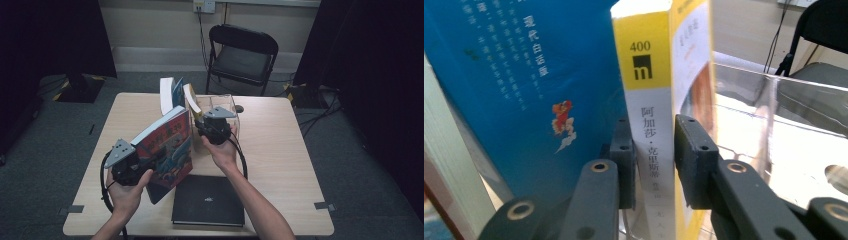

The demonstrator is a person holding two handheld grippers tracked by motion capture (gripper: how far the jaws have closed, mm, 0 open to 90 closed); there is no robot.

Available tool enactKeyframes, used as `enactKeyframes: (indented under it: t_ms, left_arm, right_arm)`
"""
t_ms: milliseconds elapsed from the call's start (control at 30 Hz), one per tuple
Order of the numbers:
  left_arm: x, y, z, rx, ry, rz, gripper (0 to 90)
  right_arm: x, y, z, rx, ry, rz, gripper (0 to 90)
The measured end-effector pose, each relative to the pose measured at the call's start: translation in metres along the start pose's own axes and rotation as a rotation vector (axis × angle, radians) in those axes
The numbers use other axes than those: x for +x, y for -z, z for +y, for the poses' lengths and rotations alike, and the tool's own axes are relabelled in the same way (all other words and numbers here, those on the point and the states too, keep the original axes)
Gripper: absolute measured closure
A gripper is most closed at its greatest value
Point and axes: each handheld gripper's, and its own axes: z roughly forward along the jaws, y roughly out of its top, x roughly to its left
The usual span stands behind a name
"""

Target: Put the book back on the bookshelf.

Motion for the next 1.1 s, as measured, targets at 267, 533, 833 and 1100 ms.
enactKeyframes:
  t_ms: [267,533,833,1100]
  left_arm:
    - [-0.015,-0.017,0.004,0.007,0.013,0.032,74.7]
    - [-0.025,-0.039,0.012,0.004,0.028,0.086,74.7]
    - [-0.037,-0.068,0.015,0.006,0.029,0.135,74.6]
    - [-0.043,-0.092,0.018,0.000,0.023,0.130,74.6]
  right_arm:
    - [-0.009,0.009,-0.007,-0.033,-0.064,-0.039,75.0]
    - [-0.017,0.016,-0.011,-0.051,-0.108,-0.063,75.7]
    - [-0.024,0.020,-0.014,-0.057,-0.134,-0.068,76.0]
    - [-0.028,0.021,-0.015,-0.057,-0.138,-0.070,76.3]
